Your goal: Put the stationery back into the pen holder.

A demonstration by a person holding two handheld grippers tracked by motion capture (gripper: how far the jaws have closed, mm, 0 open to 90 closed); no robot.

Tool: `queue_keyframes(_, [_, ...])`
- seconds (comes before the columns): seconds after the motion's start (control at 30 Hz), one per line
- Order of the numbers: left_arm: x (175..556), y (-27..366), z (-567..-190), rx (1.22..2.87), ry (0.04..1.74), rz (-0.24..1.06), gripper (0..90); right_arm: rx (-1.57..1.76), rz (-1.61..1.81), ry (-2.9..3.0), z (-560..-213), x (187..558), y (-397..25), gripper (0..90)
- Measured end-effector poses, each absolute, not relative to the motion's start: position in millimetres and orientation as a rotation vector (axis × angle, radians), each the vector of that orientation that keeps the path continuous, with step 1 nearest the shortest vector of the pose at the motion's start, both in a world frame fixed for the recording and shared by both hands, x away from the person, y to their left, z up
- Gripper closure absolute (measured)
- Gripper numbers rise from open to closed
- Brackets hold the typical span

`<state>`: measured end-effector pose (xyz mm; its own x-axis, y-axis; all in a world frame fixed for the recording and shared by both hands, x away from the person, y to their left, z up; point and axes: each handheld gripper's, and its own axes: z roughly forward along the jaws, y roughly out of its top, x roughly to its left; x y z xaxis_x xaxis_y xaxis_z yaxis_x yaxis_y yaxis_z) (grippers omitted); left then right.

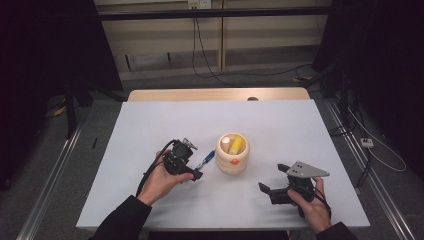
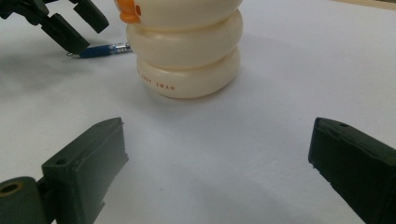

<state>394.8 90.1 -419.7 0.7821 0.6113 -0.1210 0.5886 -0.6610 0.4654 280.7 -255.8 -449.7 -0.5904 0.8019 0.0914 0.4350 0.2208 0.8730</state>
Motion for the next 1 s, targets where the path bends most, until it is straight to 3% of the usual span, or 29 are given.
queue_keyframes(0.53, [395.4,85.2,-423.9,2.493,1.002,0.051,63.9,1.143,1.32,2.13,-450.0,280.8,-255.3,3.6])
queue_keyframes(0.73, [394.7,82.7,-426.8,2.523,1.016,0.047,67.1,1.139,1.322,2.13,-449.8,280.5,-255.2,3.6])
queue_keyframes(0.87, [395.1,83.3,-427.6,2.514,1.039,0.074,75.5,1.138,1.323,2.131,-449.9,280.8,-255.1,3.6])
queue_keyframes(1.0, [392.5,79.8,-427.4,2.523,1.056,0.114,76.2,1.139,1.323,2.13,-449.8,280.8,-255.1,3.6])
